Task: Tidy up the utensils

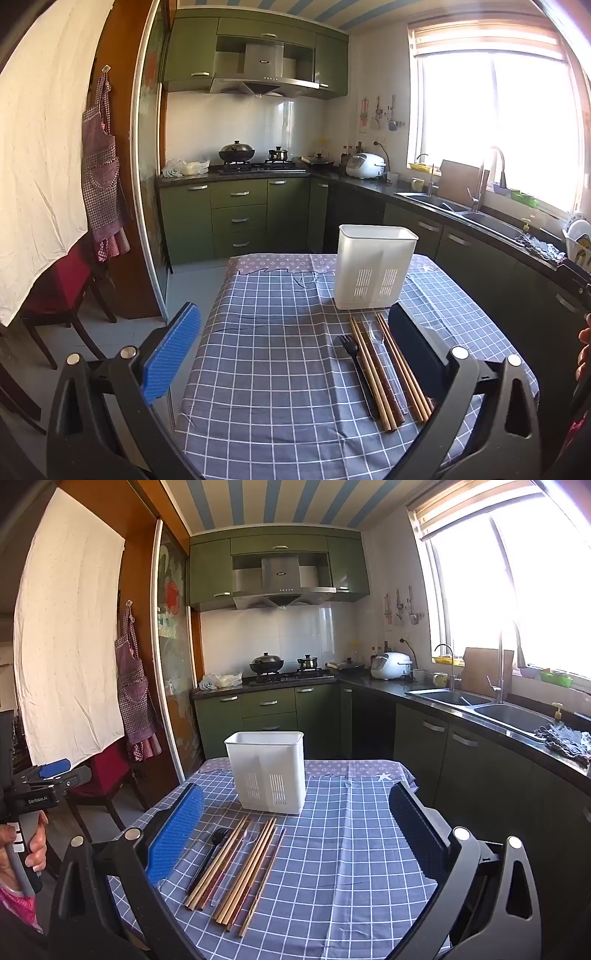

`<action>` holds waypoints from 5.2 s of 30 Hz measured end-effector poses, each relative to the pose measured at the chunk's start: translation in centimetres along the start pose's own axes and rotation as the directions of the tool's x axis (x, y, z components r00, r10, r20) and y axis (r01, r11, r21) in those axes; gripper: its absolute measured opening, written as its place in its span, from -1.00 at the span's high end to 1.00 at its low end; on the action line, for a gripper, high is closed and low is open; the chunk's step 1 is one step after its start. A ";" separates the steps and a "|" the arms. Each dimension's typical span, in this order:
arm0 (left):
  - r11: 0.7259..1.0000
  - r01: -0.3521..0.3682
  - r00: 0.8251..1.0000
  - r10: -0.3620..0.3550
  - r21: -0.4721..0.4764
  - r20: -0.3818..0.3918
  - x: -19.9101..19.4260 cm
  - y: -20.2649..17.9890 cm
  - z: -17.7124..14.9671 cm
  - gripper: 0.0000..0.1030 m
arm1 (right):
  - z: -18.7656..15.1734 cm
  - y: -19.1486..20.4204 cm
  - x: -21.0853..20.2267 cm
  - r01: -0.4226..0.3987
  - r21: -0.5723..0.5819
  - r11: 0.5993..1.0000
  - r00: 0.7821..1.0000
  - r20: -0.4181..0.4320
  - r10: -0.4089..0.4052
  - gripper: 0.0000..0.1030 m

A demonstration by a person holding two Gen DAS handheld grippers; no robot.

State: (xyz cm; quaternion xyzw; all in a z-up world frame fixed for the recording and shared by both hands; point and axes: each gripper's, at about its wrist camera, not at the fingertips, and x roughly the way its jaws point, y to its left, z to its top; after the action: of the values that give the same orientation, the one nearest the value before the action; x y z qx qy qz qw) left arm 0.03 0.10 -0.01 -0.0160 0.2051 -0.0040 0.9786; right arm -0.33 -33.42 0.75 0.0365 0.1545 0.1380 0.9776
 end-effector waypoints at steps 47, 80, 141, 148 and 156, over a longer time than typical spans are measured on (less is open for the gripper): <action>1.000 -0.003 0.999 0.003 0.014 -0.033 0.8 -0.7 -1.3 -0.88 | -1.0 0.1 1.0 0.000 -0.005 1.000 1.000 -0.028 0.000 -0.92; 1.000 0.007 0.999 -0.007 0.010 -0.053 1.3 -0.7 -0.9 -0.88 | -1.0 -0.3 2.6 0.024 -0.008 1.000 0.997 -0.075 -0.025 -0.92; 0.995 0.046 0.633 -0.098 -0.089 -0.768 25.7 -7.8 -5.7 0.54 | -6.7 -5.0 17.8 -0.003 0.020 1.000 0.831 -0.556 0.014 -0.92; 0.998 0.025 0.635 -0.064 -0.063 -0.770 27.0 -8.8 -6.3 0.58 | -6.7 -4.9 17.3 -0.007 0.007 1.000 0.839 -0.545 0.009 -0.92; 0.998 0.036 0.640 -0.059 -0.047 -0.766 27.7 -9.8 -6.4 0.77 | -6.0 -5.2 17.1 0.016 0.009 1.000 0.840 -0.542 -0.009 -0.92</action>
State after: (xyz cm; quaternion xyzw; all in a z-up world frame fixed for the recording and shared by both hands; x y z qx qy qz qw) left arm 22.78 -10.31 -16.67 -0.0314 0.5998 -0.0335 0.7988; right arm 14.73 -33.43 -10.51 0.0015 0.4256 0.1352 0.8948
